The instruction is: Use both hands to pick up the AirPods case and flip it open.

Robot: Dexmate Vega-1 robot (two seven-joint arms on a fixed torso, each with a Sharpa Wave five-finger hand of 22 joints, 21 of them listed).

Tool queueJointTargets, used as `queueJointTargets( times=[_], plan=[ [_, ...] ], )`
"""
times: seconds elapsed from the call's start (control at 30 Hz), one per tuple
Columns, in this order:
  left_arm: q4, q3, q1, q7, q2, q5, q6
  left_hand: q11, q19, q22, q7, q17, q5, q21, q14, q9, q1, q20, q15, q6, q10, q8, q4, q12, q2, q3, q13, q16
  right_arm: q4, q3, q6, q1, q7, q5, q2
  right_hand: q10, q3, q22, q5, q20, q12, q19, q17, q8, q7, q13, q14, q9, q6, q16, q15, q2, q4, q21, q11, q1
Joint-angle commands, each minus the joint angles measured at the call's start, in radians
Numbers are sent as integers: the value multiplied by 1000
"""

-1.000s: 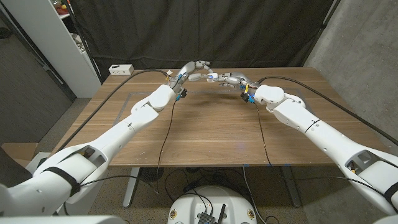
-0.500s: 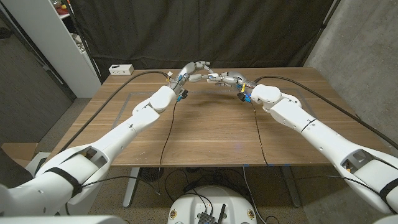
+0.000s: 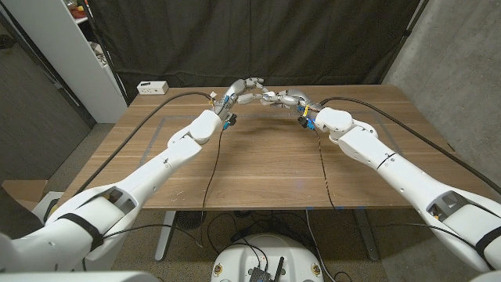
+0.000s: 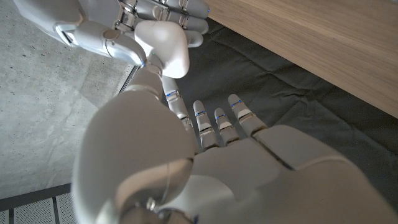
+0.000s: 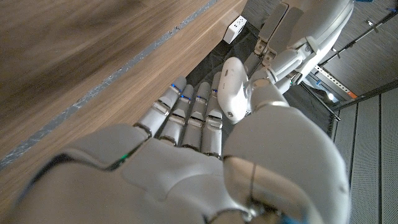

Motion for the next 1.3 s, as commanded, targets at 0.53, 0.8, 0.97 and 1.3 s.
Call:
queueJointTargets(
  times=[0.53,0.8,0.97,1.3],
  plan=[
    [-21,-6,-12,-116,48,-50,9,35,-20,4,31,4,-6,-17,-49,152,-128,10,-19,-151,-52,-141,64,-29,-34,-111,6,-14,14,8,49,-18,-1,13,9,68,14,5,9,-30,24,4,25,53,-79,28,28,61,120,35,-156,37,1,5,-59,99],
    [-58,-11,-16,-143,76,-52,56,50,-29,4,58,5,2,-19,-68,130,-154,15,-4,-130,-73,-158,74,-38,-43,-132,6,-14,20,7,71,-15,10,3,4,69,6,6,3,-33,25,-3,32,59,-90,34,21,73,122,40,-163,36,4,3,-62,110],
    [-73,-20,-4,-131,81,-55,56,50,-29,4,64,5,6,-18,-67,125,-154,15,-4,-122,-69,-161,74,-36,-40,-133,6,-12,24,7,77,-11,18,1,2,69,0,7,-1,-33,26,-7,37,62,-94,38,15,80,120,42,-164,35,7,2,-64,115],
    [-75,-43,16,-136,95,-76,-11,65,-28,4,25,10,10,-16,-56,86,-248,7,-6,-216,-62,-242,117,-35,-70,-191,6,-4,16,21,69,-25,-5,3,-5,64,-11,7,-4,-31,25,-14,44,66,-99,45,5,92,121,46,-164,34,11,1,-65,121]
  ],
)
